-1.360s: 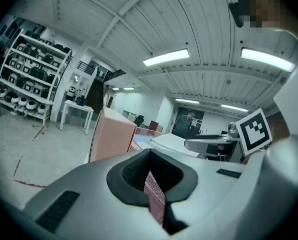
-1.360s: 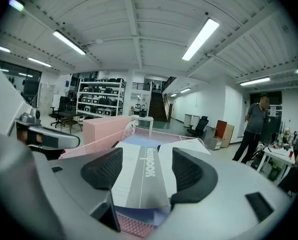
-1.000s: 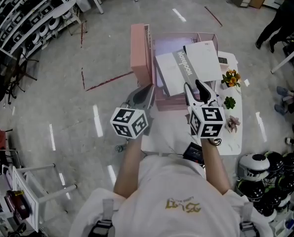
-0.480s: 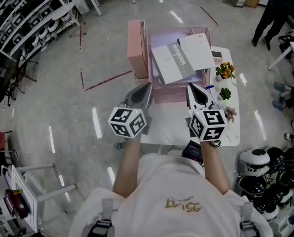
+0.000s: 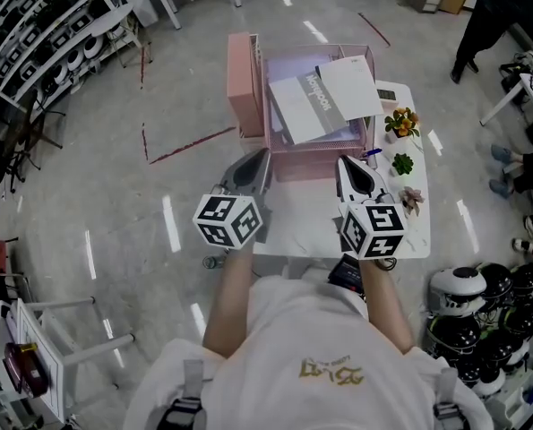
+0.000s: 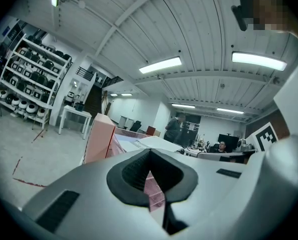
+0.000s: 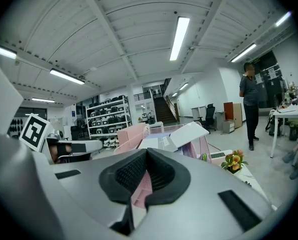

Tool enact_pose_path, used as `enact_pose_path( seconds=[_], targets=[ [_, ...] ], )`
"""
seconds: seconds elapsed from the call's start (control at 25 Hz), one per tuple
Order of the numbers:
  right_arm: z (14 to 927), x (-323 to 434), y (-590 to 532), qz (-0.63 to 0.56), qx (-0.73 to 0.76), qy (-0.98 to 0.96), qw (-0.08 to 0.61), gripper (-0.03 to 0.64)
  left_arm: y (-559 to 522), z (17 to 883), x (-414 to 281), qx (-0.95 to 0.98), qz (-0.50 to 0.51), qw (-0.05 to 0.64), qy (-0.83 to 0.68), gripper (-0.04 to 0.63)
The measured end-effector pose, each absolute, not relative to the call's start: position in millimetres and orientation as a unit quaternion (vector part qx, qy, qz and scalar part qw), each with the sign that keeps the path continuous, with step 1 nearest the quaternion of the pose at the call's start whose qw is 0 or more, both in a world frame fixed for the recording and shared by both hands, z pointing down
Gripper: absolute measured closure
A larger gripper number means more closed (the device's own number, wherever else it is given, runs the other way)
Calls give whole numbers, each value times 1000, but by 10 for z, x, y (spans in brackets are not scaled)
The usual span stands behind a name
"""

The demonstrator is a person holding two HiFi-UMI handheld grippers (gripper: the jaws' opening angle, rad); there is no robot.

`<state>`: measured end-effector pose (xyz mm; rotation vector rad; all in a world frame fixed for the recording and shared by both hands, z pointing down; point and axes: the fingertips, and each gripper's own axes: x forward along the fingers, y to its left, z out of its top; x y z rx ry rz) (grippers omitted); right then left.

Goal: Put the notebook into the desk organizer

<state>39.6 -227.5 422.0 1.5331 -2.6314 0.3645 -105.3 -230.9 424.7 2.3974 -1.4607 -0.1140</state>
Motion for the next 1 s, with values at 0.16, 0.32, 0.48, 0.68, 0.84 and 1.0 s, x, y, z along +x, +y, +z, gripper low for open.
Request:
enact_pose_path(
  seconds=[0.16,0.32,0.48,0.68,0.84,1.0],
  targets=[
    [4170,439,-2244,107,504,-856,37,604,-2281,4241,-1025,843,-40,166,-511,578],
    [4176,423,-2237,97,504,-857,51,604,-2279,4234,-1034,843,-40,166,-511,578],
    [4207,428,-2255,102,505,-856,52,604,-2288,4242,-1050,842,-38,163,-514,578],
    [4245,436,-2268,103,505,-855,55,606,-2295,4256,-1074,840,-41,162,-517,578],
    [4233,429,-2278,101,506,-855,57,605,-2306,4262,-1085,840,-41,165,-515,578],
    [4229,445,-2288,102,510,-852,58,606,-2312,4264,-1092,841,-40,167,-513,578]
  ],
)
